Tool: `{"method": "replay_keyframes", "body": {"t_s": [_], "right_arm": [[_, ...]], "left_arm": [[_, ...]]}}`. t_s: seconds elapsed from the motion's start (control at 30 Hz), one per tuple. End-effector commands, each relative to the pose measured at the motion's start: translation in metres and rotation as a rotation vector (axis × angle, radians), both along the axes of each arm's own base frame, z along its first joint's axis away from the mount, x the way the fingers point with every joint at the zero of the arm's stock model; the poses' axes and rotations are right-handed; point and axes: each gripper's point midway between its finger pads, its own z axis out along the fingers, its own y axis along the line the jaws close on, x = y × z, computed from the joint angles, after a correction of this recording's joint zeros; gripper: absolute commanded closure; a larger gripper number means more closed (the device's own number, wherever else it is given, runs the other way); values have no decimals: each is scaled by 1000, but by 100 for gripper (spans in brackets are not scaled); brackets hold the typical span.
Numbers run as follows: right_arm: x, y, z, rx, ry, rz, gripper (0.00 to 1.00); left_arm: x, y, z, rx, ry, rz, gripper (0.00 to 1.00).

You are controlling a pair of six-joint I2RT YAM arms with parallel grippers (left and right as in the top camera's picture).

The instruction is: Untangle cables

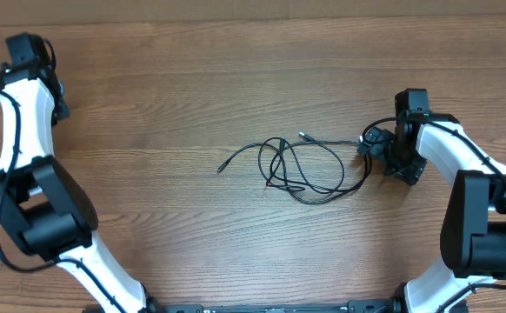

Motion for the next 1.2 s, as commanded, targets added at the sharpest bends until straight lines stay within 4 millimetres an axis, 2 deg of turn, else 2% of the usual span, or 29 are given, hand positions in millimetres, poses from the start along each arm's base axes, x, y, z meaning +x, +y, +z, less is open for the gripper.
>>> {"method": "replay_keyframes", "body": {"t_s": [0.0,0.07,0.17,0.2,0.23,0.27,0.33,0.37,0.4,0.47,0.57,0.6,0.67,0.73,0.83,0.97,1.07,1.17], "right_arm": [[-8,7,-13,44,14,-1,0],[-8,7,-13,44,11,-1,0],[-7,7,-13,43,9,-1,0],[-7,7,-13,43,10,-1,0],[-7,7,-13,43,10,-1,0],[-7,7,-13,43,10,-1,0],[-7,7,-13,43,10,-1,0],[-8,7,-13,43,10,-1,0],[-8,7,-13,43,11,-1,0],[-8,7,-13,43,11,-1,0],[-8,7,-13,43,11,-1,0],[-8,7,-13,43,11,-1,0],[-8,7,-13,43,11,-1,0],[-8,7,-13,43,11,-1,0],[-8,7,-13,43,10,-1,0],[-7,7,-13,44,6,-1,0],[-7,7,-13,44,6,-1,0],[-7,6,-13,43,7,-1,0]], "left_arm": [[-4,14,-34,-33,37,50,96],[-6,17,-58,-63,67,61,96],[-4,19,-68,-65,74,63,96],[-4,19,-67,-64,71,62,85],[-4,19,-67,-64,70,62,66],[-4,19,-67,-64,71,62,59],[-3,19,-67,-64,76,52,52],[-2,18,-65,-66,84,28,34],[2,15,-62,-82,77,1,26],[12,8,-50,-124,26,-22,19],[38,-11,-12,-230,-124,-86,12],[50,-23,7,-288,-197,-125,9],[61,-44,33,-374,-271,-227,2],[69,-62,51,-440,-322,-330,0],[71,-85,64,-544,-375,-392,0],[54,-104,55,-658,-332,-300,0],[36,-132,46,-734,-235,-259,0],[26,-158,43,-777,-166,-279,0]]}}
